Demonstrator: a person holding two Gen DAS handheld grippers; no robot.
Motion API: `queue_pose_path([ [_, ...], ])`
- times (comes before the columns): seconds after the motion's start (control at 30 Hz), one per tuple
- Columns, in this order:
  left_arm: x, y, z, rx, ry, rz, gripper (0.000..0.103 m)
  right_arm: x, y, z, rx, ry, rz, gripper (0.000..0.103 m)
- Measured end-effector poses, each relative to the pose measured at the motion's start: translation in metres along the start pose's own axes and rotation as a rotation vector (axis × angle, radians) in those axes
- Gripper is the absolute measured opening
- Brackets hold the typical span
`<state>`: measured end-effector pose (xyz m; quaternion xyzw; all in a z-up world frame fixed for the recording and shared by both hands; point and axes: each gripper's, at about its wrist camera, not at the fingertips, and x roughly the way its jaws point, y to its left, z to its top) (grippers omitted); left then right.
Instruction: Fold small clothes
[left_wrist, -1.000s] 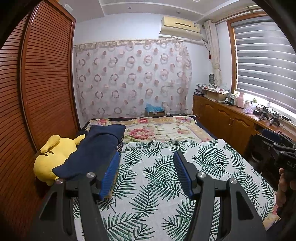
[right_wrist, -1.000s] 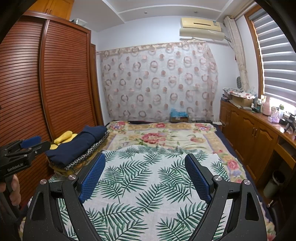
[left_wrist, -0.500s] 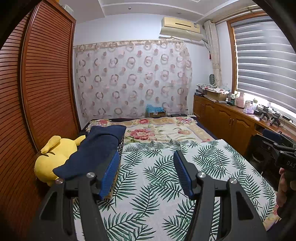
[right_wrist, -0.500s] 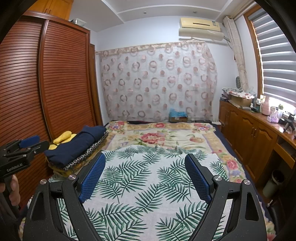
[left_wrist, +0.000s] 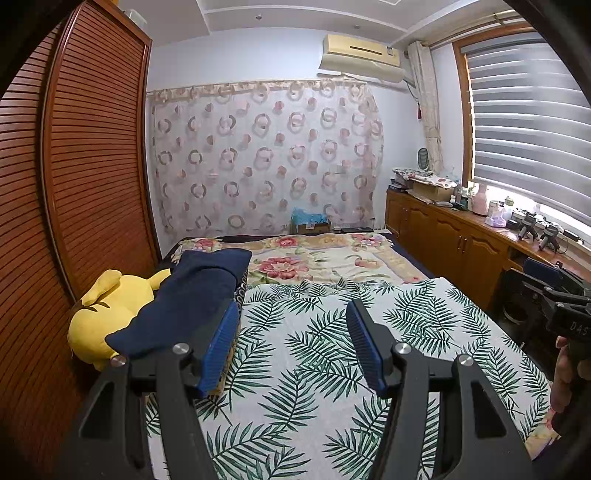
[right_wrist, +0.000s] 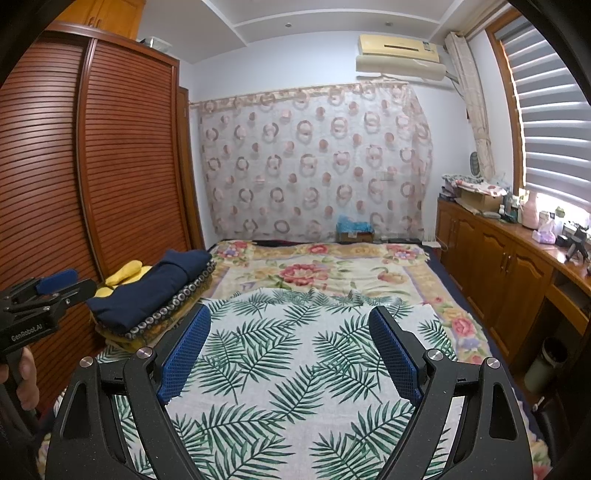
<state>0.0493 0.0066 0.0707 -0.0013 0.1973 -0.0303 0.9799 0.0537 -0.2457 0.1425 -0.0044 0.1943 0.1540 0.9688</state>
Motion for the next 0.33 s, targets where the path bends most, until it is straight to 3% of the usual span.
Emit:
queue_pose_path([
  [0.33,0.0001,0.0,-0.0007,0.0,0.0,0.0,0.06,-0.0026,-0.0058,-0.0004,0.001,0.001,-0.002,0.089],
])
